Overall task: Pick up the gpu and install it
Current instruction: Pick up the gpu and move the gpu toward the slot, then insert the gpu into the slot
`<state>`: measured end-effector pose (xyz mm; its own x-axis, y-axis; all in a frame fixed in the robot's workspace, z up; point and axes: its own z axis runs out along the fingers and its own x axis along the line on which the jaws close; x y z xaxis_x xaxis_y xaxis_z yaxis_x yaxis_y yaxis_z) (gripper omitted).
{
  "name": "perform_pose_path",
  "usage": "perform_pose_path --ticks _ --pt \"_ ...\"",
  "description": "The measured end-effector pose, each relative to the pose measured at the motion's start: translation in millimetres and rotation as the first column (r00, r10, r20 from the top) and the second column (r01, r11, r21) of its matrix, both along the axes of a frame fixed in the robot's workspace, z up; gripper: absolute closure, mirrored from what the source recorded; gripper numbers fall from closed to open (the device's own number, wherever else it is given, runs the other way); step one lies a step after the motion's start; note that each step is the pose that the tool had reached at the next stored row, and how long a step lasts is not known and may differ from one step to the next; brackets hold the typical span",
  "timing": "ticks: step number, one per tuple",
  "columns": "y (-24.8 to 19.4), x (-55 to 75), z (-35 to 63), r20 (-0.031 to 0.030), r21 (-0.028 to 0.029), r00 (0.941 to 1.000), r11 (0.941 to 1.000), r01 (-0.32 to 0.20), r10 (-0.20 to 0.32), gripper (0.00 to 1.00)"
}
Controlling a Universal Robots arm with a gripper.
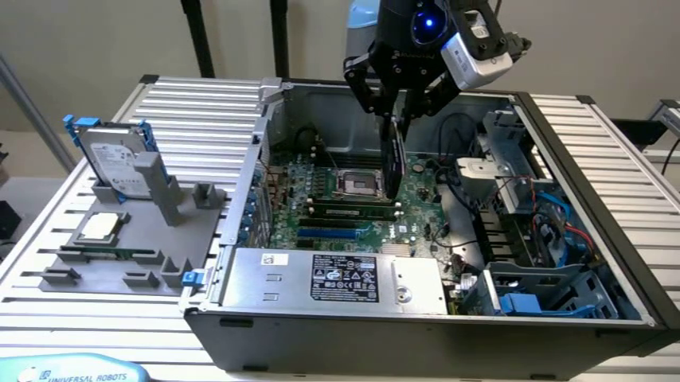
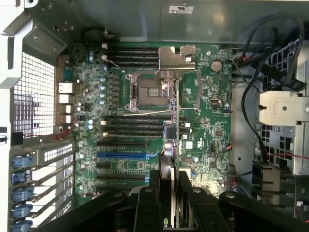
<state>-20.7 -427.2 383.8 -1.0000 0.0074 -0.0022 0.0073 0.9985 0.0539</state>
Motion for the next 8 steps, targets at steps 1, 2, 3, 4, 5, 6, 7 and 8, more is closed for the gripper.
perform_pose_path --ticks 1,2,3,4,5,6,7,8 --pt "0.0 0.0 -0.1 0.0000 0.0002 1.0000 1.0000 0.000 0.000 0.73" --pt "0.0 0.0 -0.1 0.0001 0.0002 1.0000 1.0000 0.000 0.000 0.73" --pt "0.0 0.0 -0.1 0.0001 0.0002 1.0000 1.0000 0.000 0.000 0.73" --pt "0.0 0.0 -0.1 0.0001 0.0002 1.0000 1.0000 0.000 0.000 0.73" --pt "0.0 0.0 -0.1 0.0001 0.0002 1.0000 1.0000 0.000 0.000 0.73" --pt "0.0 0.0 -0.1 0.0000 0.0002 1.0000 1.0000 0.000 0.000 0.73" --pt "0.0 0.0 -0.1 0.0000 0.0002 1.0000 1.0000 0.000 0.000 0.73" --pt "0.0 0.1 -0.1 0.0001 0.0002 1.0000 1.0000 0.000 0.000 0.73"
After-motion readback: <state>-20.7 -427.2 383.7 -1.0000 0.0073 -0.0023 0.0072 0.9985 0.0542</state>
